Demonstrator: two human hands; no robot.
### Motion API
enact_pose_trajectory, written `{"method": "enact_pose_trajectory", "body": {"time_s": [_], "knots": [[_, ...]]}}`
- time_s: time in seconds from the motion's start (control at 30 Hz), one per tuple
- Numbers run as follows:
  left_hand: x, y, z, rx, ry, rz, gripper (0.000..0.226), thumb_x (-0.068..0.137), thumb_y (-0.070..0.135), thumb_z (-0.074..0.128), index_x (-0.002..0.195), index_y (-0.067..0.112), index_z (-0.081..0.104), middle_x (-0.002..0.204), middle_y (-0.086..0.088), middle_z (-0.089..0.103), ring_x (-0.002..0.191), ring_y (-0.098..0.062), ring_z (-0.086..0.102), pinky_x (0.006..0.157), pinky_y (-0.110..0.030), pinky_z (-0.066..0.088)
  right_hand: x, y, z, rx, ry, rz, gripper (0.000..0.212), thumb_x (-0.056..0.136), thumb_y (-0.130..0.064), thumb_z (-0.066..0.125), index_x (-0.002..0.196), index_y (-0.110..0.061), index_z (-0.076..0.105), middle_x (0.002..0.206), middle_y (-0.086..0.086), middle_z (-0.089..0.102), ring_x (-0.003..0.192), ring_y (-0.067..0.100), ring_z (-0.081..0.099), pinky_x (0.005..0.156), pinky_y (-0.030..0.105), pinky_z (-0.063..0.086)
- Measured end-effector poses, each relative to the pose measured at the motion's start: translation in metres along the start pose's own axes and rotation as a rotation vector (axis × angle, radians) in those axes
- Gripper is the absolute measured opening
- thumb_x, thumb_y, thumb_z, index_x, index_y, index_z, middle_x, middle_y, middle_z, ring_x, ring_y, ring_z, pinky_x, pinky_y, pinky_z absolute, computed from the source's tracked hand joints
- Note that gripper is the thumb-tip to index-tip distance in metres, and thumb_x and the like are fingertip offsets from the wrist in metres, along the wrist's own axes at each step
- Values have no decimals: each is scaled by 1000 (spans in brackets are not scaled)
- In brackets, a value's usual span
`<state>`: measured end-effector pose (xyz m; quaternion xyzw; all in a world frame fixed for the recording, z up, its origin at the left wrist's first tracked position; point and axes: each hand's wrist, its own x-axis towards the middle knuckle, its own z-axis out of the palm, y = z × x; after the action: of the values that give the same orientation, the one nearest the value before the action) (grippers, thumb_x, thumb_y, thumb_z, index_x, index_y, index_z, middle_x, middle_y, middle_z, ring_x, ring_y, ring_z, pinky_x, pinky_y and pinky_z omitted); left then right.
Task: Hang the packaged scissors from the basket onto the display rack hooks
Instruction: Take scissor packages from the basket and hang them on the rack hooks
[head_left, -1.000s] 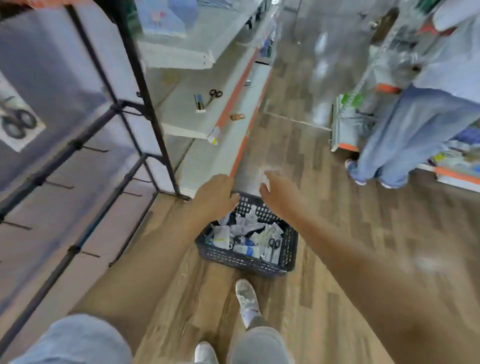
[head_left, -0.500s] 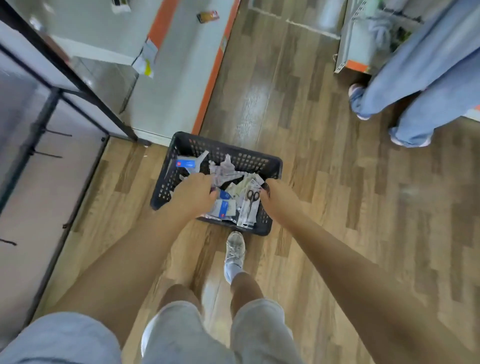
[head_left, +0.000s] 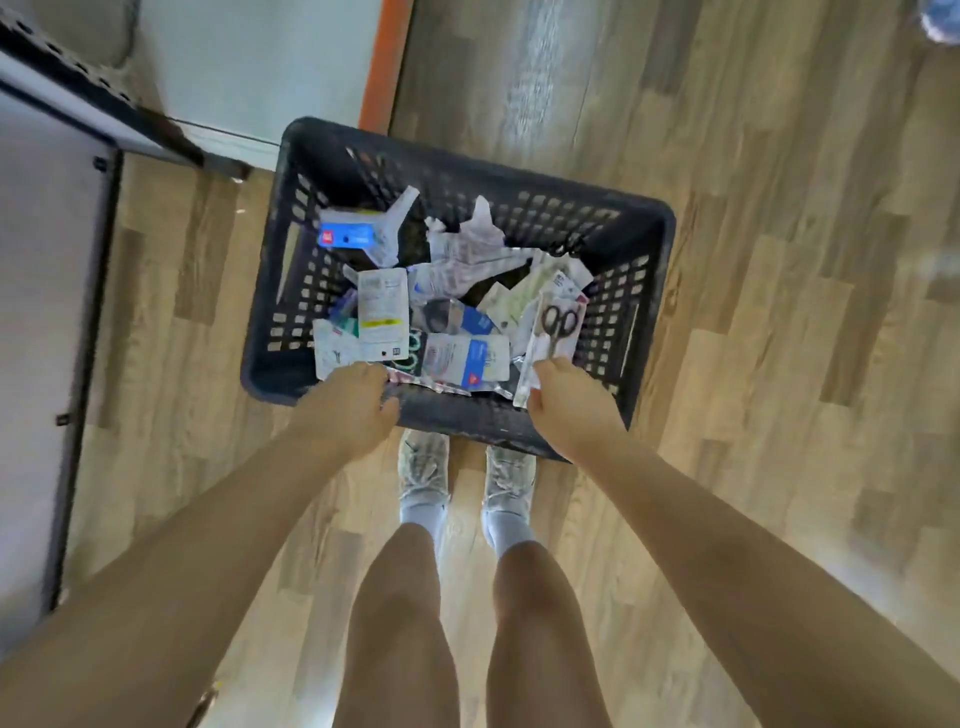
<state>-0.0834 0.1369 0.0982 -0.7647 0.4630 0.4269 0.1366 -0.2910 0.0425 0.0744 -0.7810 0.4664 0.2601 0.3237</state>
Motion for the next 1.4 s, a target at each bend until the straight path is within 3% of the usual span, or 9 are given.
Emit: {"method": "enact_pose_trajectory", "body": {"time_s": [0.1,0.5,0.77,0.87,1.03,1.2,1.23,1.33,1.4], "knots": [[50,-9,35,29,-82,-11,27,95,25,46,111,4,53,117,-14,54,109,-31,51,87,-39,44,32,10,48,-13,-60,7,32,97,-16,39,127,-7,46,126,11,50,107,31,55,80,37,45],[240,-24,124,298,-169,224,36,90,27,55,120,9,47,125,-11,48,117,-27,46,90,-38,41,214,22,141,15,-55,-20,31,96,-11,42,126,-7,47,126,11,49,110,30,51,77,35,41],[303,-29,160,648,-106,439,82,71,62,66,129,10,39,127,-7,38,116,-26,38,98,-37,38,304,20,165,40,44,-140,41,92,-32,55,125,-9,50,125,11,50,117,29,45,89,37,42],[298,-34,174,766,3,460,96,51,73,72,118,7,53,113,-9,51,99,-26,51,81,-35,43,316,12,176,-37,104,-167,49,90,-41,56,123,-6,50,121,14,52,114,30,45,89,32,33],[298,-44,183,748,19,514,96,86,68,39,144,-1,8,141,-14,23,126,-31,28,101,-40,29,330,12,182,-29,75,-121,61,83,-52,61,126,-11,47,123,11,52,115,30,45,89,34,37],[297,-46,184,820,-13,499,109,68,80,52,134,-6,44,116,-14,57,96,-26,56,76,-35,47,335,13,176,67,-30,-111,52,82,-53,63,115,-13,55,118,9,58,115,30,48,91,34,38],[296,-45,183,823,23,497,111,68,80,52,135,-8,41,114,-14,58,95,-25,56,75,-35,47,334,14,175,114,-34,-109,48,83,-50,63,112,-12,55,116,9,59,114,30,49,89,34,39],[293,-46,183,728,63,504,102,89,67,30,144,-9,-10,128,-17,34,115,-30,39,92,-41,36,326,23,168,269,-63,-54,35,88,-40,61,107,-14,49,108,8,59,103,28,53,75,30,38],[294,-43,179,677,115,468,99,91,66,27,142,-5,-21,129,-14,27,117,-30,34,94,-39,32,320,32,162,326,-91,-8,30,87,-38,63,94,-15,43,90,3,53,89,24,51,69,28,33]]}}
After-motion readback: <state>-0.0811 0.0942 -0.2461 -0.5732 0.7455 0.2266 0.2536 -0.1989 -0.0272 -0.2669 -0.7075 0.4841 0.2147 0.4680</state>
